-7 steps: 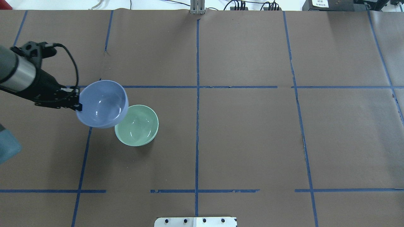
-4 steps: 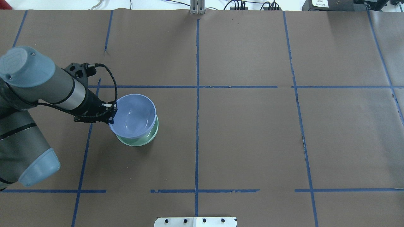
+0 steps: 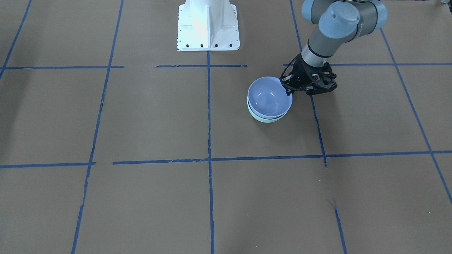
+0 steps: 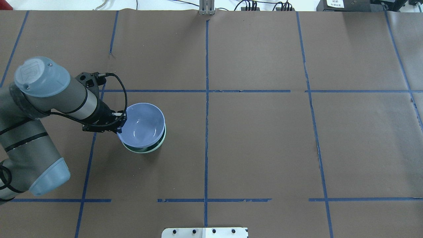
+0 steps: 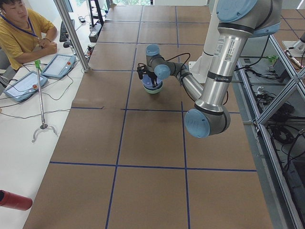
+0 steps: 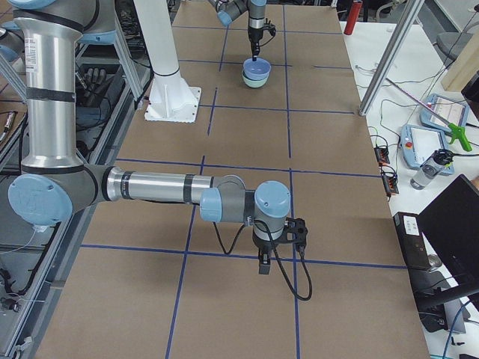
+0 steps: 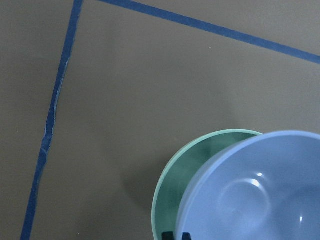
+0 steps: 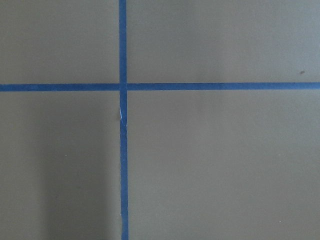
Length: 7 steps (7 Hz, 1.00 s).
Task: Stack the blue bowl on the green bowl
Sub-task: 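Lower the blue bowl into the green bowl and open the left gripper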
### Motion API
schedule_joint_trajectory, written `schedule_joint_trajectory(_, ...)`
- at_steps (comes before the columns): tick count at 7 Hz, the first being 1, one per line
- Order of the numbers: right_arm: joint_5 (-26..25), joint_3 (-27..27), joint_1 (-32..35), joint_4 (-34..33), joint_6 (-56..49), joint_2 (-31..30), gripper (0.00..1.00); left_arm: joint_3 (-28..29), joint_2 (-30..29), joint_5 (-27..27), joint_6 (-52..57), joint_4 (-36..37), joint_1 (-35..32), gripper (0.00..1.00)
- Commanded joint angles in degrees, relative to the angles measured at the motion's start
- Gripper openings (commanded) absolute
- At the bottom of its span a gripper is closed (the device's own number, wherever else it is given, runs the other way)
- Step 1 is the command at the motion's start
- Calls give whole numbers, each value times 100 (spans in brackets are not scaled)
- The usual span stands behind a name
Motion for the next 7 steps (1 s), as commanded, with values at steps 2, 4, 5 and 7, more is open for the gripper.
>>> schedule_joint_trajectory(2,-1,0,0,4,0,0,100,54,-11,2,-34,-49,12,29)
schedule_joint_trajectory(4,-1,0,0,4,0,0,100,45,-11,151,-34,-49,4,100)
schedule_joint_trajectory(5,-1,0,0,4,0,0,100,-94,6,91,27,-101,-40,100)
schedule_joint_trajectory(7,-1,0,0,4,0,0,100,-245,311,-423,874,-313,-432,100)
